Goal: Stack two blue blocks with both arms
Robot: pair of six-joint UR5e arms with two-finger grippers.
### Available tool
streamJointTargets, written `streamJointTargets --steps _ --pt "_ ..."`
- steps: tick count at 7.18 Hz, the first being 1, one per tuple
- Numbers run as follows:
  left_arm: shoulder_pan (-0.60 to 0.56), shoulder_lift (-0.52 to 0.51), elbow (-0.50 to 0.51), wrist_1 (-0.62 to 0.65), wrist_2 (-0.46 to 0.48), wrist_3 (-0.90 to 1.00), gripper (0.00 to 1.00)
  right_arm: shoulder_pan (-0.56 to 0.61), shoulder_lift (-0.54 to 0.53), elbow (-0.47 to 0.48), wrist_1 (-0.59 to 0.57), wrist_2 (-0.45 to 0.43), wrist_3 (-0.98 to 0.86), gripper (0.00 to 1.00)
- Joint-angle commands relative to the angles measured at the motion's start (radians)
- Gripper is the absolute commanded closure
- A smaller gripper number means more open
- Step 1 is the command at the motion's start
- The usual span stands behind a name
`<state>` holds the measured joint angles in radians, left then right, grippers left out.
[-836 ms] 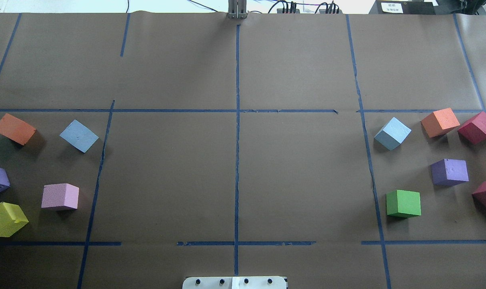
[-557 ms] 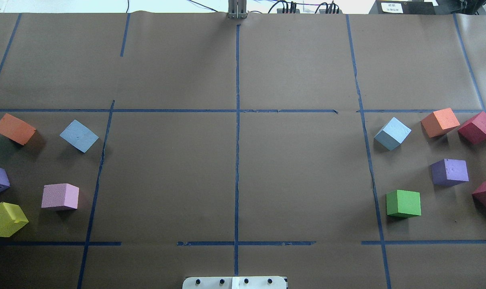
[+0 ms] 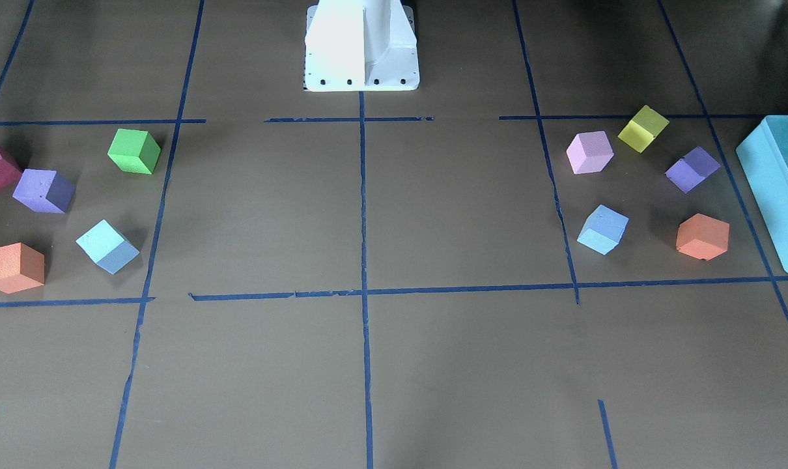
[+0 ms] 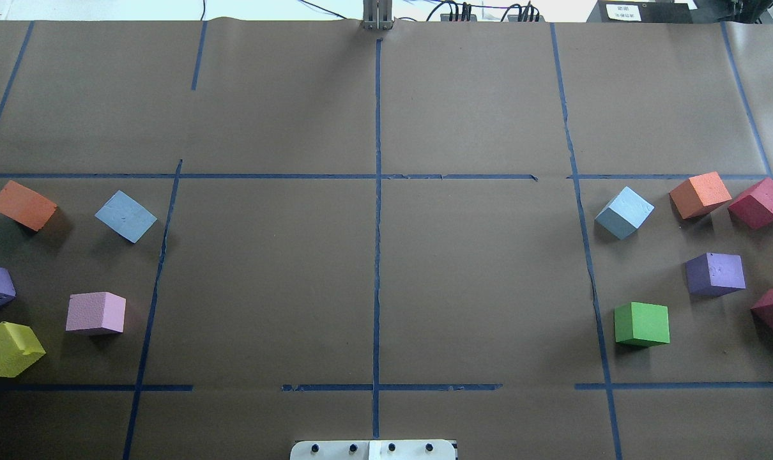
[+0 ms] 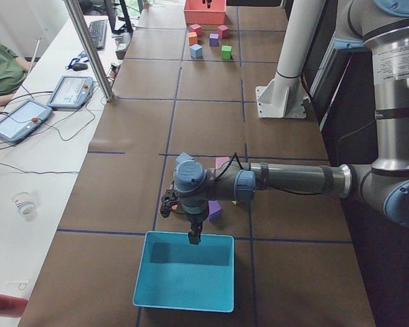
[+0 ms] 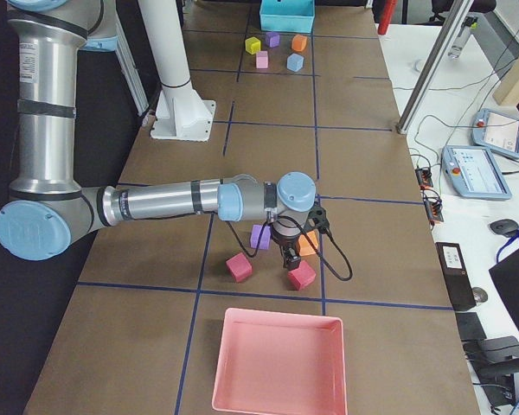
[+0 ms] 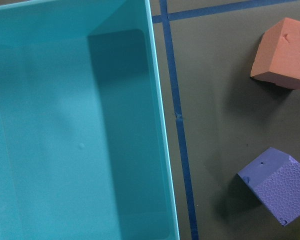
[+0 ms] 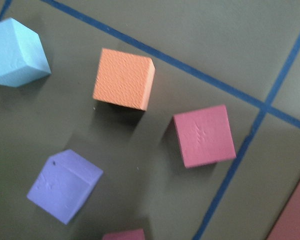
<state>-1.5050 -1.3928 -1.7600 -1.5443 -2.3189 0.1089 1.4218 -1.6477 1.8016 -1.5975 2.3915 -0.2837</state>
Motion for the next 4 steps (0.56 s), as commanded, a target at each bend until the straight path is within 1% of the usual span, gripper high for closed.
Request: streamJointTargets --steps 1,2,3,4 --pt "-0.001 0.0 0.001 0.0 0.0 0.0 0.0 -0.148 0.105 0.004 0.118 -0.002 0.221 0.0" --pt "0.0 0.0 0.001 0.0 0.0 0.0 0.0 -0.24 0.161 -0.005 0.157 -0.012 0.297 0.0" --pt "0.0 -0.002 0.002 0.0 0.0 0.0 0.0 -0.289 0.23 -0.017 0.174 -0.037 0.305 0.0" --pt "0.0 0.0 0.002 0.0 0.0 0.0 0.0 -0.341 0.282 -0.053 0.178 -0.069 0.304 0.0"
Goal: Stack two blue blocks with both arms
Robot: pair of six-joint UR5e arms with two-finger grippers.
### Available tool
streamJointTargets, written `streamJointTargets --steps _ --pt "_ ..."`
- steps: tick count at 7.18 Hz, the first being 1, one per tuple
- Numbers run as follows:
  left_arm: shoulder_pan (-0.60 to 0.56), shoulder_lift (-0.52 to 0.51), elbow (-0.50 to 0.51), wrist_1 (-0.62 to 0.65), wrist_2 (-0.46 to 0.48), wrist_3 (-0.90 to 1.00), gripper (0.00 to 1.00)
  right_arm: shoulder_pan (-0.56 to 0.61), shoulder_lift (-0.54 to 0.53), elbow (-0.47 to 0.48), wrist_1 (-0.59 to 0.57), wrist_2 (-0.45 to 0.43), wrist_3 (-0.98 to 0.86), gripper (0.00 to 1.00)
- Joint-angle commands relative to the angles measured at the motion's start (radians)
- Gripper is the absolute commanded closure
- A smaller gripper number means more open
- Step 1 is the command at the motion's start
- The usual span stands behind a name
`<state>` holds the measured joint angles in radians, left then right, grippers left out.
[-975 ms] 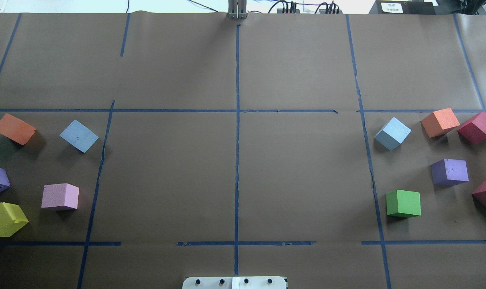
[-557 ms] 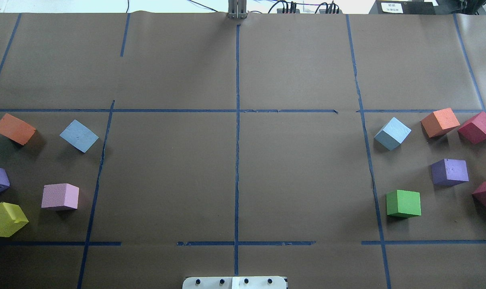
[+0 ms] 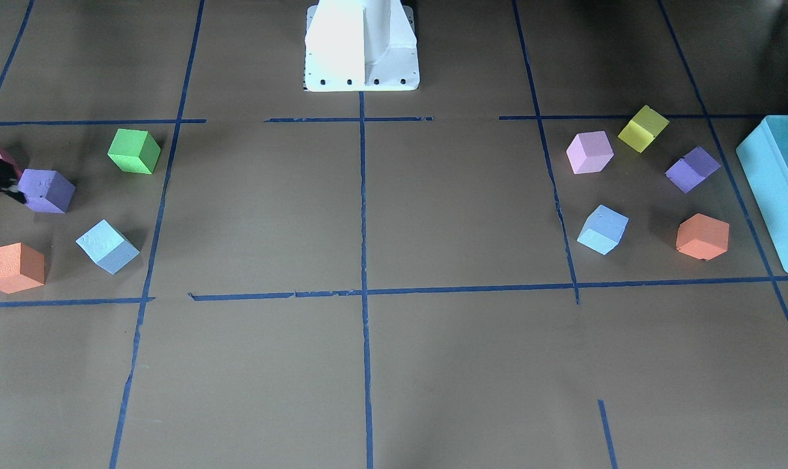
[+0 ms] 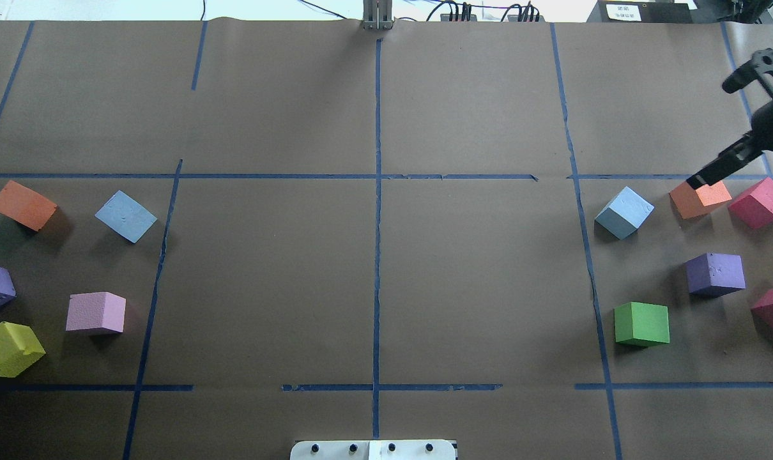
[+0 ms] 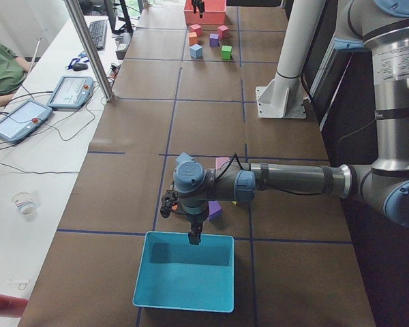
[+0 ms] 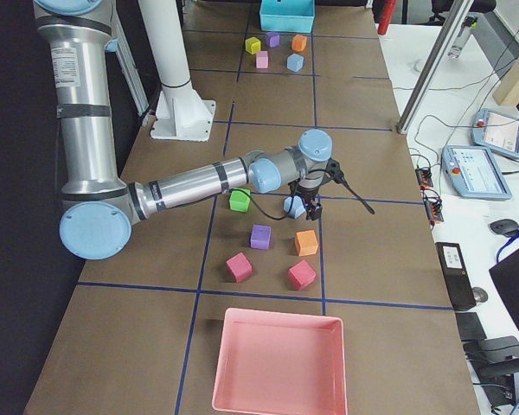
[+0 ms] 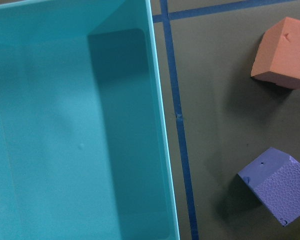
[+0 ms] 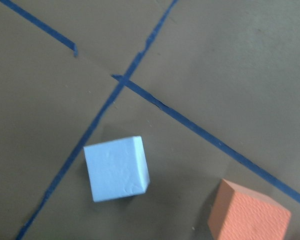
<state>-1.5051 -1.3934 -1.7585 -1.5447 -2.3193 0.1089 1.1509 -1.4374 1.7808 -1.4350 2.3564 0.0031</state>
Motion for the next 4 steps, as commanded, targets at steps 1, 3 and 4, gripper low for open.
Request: streamJointTargets --steps 1,3,4 --pt "0.0 0.0 0.001 0.0 0.0 0.0 0.0 -0.104 0.104 -0.075 0.018 -0.086 0.018 0.0" --pt "0.0 0.0 0.002 0.0 0.0 0.0 0.0 -0.149 0.101 -0.106 0.016 -0.115 0.017 0.0" --pt "0.0 0.0 0.007 0.0 0.0 0.0 0.0 -0.164 0.101 -0.139 0.018 -0.12 0.017 0.0"
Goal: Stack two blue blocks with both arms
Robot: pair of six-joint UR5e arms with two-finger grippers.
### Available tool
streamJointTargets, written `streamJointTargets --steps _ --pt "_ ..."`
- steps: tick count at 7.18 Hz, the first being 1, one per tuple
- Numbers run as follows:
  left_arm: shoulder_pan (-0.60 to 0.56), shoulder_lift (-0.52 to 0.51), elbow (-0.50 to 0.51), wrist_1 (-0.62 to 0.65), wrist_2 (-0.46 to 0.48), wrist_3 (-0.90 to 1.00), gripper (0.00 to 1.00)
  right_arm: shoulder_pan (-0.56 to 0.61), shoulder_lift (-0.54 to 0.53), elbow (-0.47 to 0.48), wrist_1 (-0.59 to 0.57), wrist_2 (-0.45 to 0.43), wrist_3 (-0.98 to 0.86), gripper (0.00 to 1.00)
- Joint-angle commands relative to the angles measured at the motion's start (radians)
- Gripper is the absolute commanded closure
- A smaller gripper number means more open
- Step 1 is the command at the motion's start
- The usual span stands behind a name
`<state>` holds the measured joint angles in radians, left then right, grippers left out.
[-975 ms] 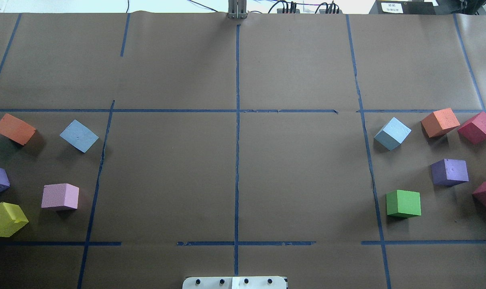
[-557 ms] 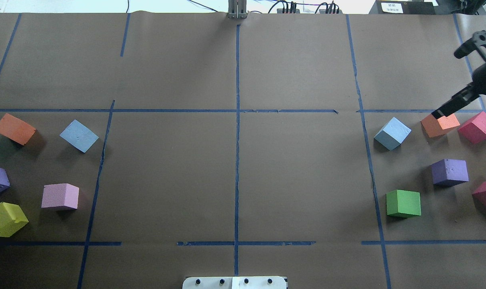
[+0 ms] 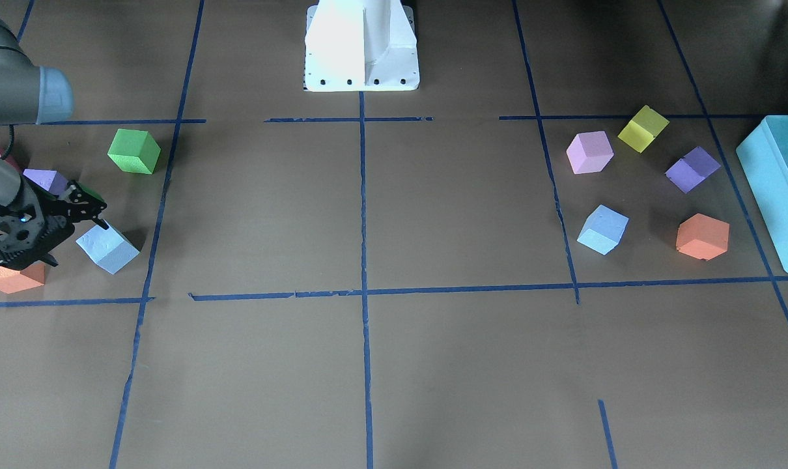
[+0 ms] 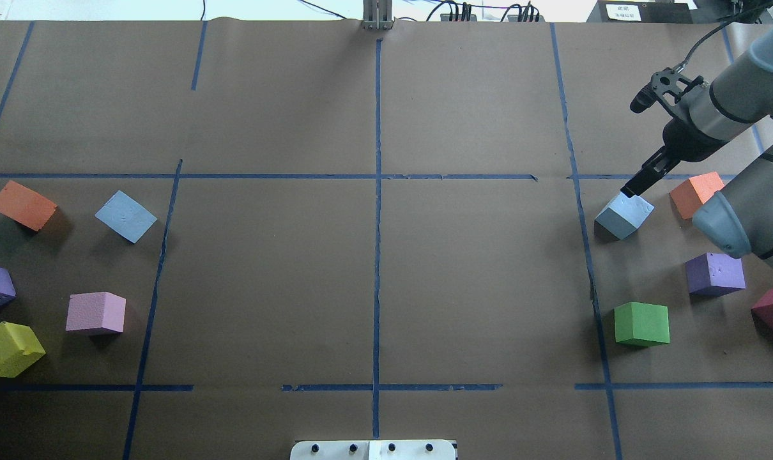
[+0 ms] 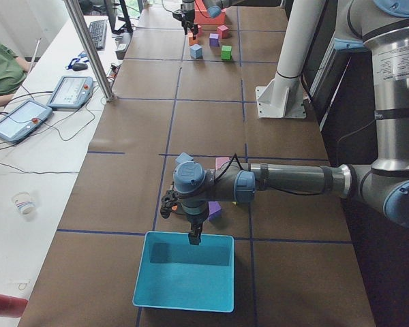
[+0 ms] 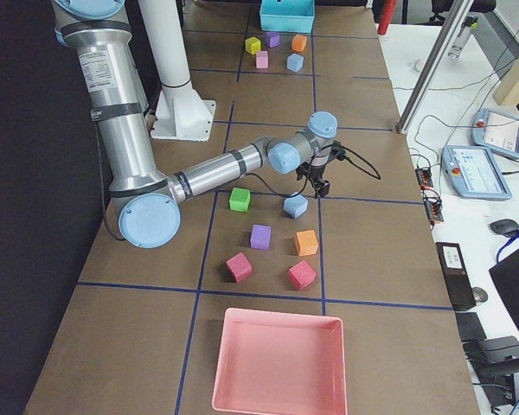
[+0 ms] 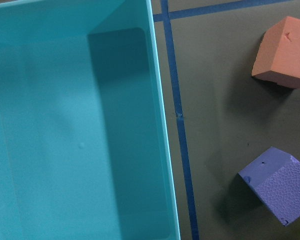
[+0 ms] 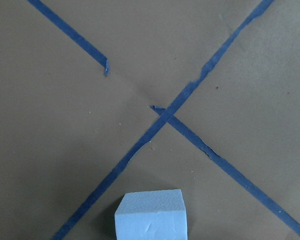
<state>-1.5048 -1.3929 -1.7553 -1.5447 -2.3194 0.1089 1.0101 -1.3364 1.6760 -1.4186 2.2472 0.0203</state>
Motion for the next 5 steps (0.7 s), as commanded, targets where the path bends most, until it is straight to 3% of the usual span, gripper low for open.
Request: streamJointTargets --steps 1,5 --pt "0.0 -0.001 0.005 -0.002 0.0 0.0 0.0 -0.04 0.0 -0.048 0.001 -0.015 0.0 0.0" --pt "0.0 0.0 0.005 -0.002 -0.002 0.0 0.0 -0.073 -0.006 -0.081 0.0 -0.02 0.01 0.01"
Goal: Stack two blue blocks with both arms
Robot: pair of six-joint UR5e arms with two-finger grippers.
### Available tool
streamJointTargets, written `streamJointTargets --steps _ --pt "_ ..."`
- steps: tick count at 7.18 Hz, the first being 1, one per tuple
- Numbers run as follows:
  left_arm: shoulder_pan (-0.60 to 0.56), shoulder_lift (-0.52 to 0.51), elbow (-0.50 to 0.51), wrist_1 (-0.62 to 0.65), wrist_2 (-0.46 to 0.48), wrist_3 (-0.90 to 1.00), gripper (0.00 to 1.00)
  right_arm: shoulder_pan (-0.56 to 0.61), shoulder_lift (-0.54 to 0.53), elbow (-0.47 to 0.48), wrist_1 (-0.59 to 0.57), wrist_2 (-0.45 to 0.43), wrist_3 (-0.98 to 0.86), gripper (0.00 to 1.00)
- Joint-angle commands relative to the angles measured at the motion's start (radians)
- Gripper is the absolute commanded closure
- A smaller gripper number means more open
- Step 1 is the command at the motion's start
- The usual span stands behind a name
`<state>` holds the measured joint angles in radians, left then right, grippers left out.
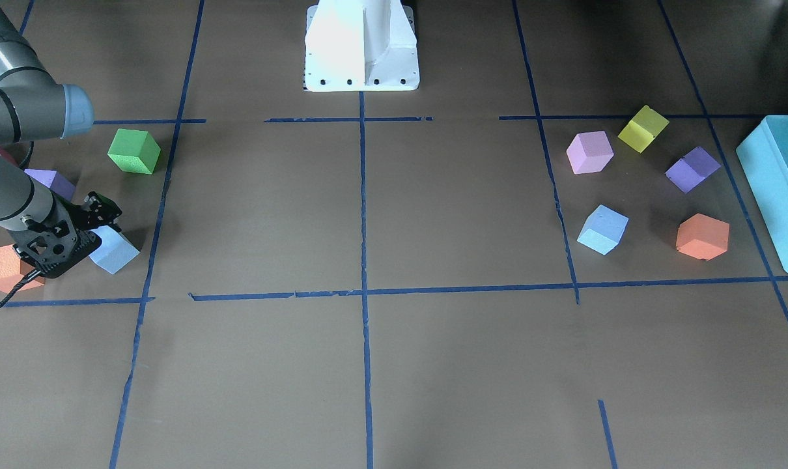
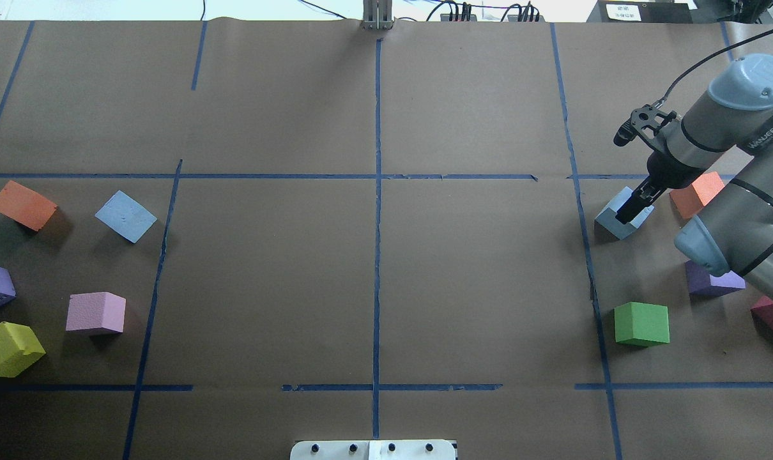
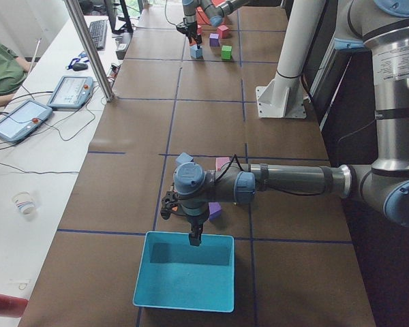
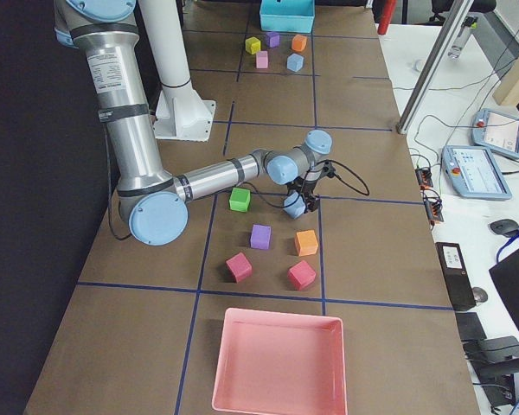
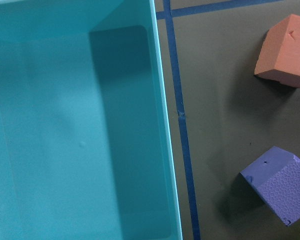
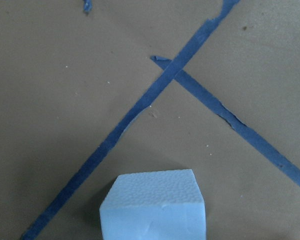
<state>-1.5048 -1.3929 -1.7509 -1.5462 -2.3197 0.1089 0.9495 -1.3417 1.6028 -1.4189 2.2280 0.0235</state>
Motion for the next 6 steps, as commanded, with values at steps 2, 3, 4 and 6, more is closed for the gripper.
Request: streamJointTargets --steps 2,3,4,6 --pt "0.0 0.0 -0.001 0.002 -0.001 0.0 0.0 -0.024 -0.001 -0.012 -0.002 -0.002 0.01 0.29" --pt "-0.002 0.0 -0.001 0.002 -0.001 0.0 0.0 -0.024 0.003 -0.012 -0.002 -0.001 0.016 0.54" --pt "-0.002 0.0 -0.004 0.002 -0.001 0.0 0.0 -0.028 0.007 -0.012 -0.002 -0.001 0.063 0.63" --pt "-0.002 -0.001 -0.004 0.002 0.0 0.0 0.0 -0.032 0.06 0.012 -0.009 0.009 0.296 0.67"
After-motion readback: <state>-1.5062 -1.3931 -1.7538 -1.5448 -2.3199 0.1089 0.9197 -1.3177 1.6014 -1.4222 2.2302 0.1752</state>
